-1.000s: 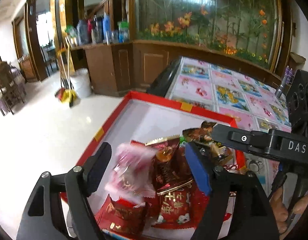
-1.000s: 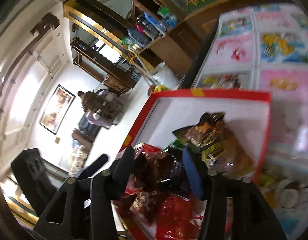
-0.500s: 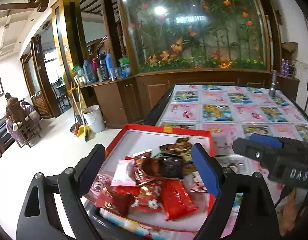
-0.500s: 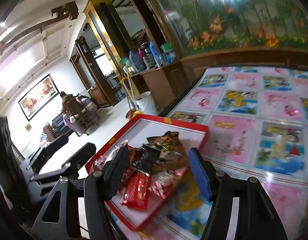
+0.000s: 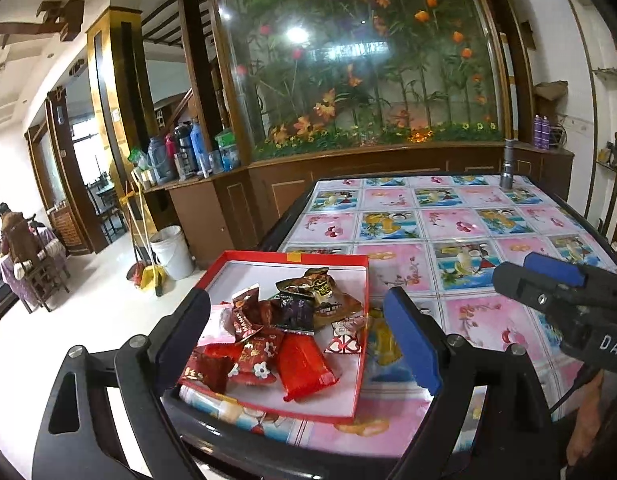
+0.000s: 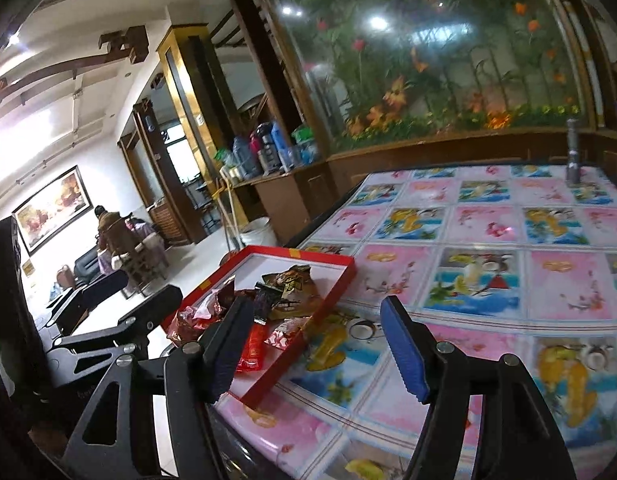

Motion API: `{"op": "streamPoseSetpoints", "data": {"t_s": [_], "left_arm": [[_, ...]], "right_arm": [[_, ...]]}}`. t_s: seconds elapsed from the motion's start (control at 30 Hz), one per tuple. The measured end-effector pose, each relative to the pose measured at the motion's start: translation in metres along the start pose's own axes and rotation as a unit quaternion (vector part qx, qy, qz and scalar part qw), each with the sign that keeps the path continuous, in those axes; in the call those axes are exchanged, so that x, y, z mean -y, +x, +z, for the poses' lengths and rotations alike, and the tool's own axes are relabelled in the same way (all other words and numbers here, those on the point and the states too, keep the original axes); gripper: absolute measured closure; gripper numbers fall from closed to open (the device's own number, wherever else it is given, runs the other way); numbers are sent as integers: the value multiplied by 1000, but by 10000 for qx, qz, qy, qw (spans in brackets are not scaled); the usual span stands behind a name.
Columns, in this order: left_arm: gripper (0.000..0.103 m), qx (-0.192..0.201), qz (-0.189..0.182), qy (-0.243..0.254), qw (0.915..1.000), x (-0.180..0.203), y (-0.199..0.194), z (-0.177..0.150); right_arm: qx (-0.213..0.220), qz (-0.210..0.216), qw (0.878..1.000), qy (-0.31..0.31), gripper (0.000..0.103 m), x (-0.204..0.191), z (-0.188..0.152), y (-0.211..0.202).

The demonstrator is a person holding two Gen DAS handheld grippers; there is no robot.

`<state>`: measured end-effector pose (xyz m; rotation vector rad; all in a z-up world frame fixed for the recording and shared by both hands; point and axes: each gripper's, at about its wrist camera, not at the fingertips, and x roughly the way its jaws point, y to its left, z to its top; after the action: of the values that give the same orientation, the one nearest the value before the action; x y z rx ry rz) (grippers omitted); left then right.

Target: Organize snacks

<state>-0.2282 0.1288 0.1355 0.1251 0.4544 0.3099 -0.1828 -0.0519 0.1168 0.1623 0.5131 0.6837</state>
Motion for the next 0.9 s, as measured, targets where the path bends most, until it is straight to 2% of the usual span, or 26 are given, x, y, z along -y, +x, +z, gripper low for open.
{"op": "streamPoseSetpoints", "data": {"t_s": [0.17, 0.23, 0.37, 0.47, 0.63, 0.77, 0.9], "left_arm": [[11, 277, 51, -115, 9995, -8, -33, -2], [0, 388, 130, -221, 9989, -15, -47, -4], [0, 639, 445, -383, 9962, -31, -74, -13], [0, 598, 405, -484, 9962, -41, -81, -16], [0, 564, 392, -718, 9951, -49, -75, -21], [0, 261, 228, -826, 9960, -52, -58, -23], [0, 297, 294, -791, 9960, -52, -59, -27]], "right_arm": [[200, -47, 9997, -138, 34, -17, -2, -28], [274, -57, 9994, -220, 34, -28, -4, -39], [436, -110, 9983, -384, 29, -51, -12, -61], [521, -126, 9973, -511, 26, -66, -17, -71], [624, -138, 9949, -780, 25, -81, -19, -70], [586, -64, 9957, -714, 25, -76, -16, -60], [478, -90, 9969, -611, 25, -70, -18, -53]]}}
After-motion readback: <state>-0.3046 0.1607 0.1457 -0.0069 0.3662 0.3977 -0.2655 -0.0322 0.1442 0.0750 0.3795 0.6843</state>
